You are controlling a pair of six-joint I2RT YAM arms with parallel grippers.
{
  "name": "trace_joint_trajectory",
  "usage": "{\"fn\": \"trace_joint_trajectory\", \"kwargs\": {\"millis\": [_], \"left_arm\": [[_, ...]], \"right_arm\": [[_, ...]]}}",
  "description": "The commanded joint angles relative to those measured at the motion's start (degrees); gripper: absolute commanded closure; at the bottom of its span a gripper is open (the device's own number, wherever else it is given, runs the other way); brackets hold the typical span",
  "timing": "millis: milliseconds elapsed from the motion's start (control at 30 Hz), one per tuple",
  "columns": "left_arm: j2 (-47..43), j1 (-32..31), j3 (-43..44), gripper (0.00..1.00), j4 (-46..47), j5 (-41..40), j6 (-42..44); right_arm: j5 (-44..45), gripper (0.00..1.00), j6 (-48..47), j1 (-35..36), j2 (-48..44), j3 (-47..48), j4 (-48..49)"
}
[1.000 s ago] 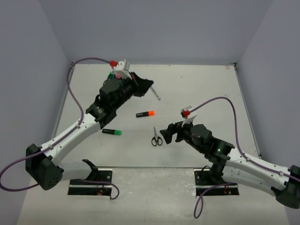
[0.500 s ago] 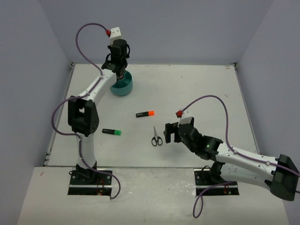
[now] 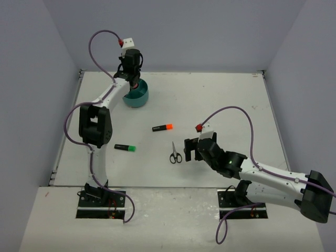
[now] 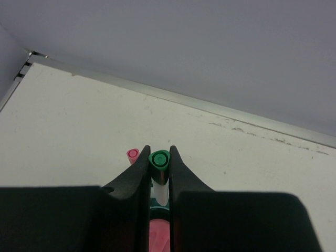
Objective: Sort the stationery into containers
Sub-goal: Place the pen in the storage box.
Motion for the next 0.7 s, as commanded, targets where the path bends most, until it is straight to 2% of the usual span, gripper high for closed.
{"fn": "trace_joint_trajectory", "kwargs": {"millis": [0,133,300,400,500,667], "left_arm": [[-0.7,1.24,-0.45,0.93,1.63,0.04,0.63],[-0.76,2.04,-2.2,0.91,2.34,1.7,-0.69],[-1.55,2.29,-4.04,0.76,2.88,3.14,-1.91],[-1.9,2.38,-5.15,0.76,3.5,3.49,-1.83],[-2.25,2.47,-5.8,0.52,3.24,3.94,-2.08],[-5.43,2.47,-7.57,0.47,3.58,4.9,-3.54]], "right_arm": [[0.53,0.01,0.85,0.05,-1.32,1.87,1.19],[0.44,0.01,0.77,0.12,-1.41,1.71,1.22],[0.35,0.01,0.59,0.14,-1.32,1.61,1.31],[0.35,0.01,0.59,0.05,-1.23,1.61,1.39],[0.35,0.01,0.5,0.06,-1.06,1.69,1.39],[0.35,0.01,0.5,0.08,-0.59,1.69,1.45]]}}
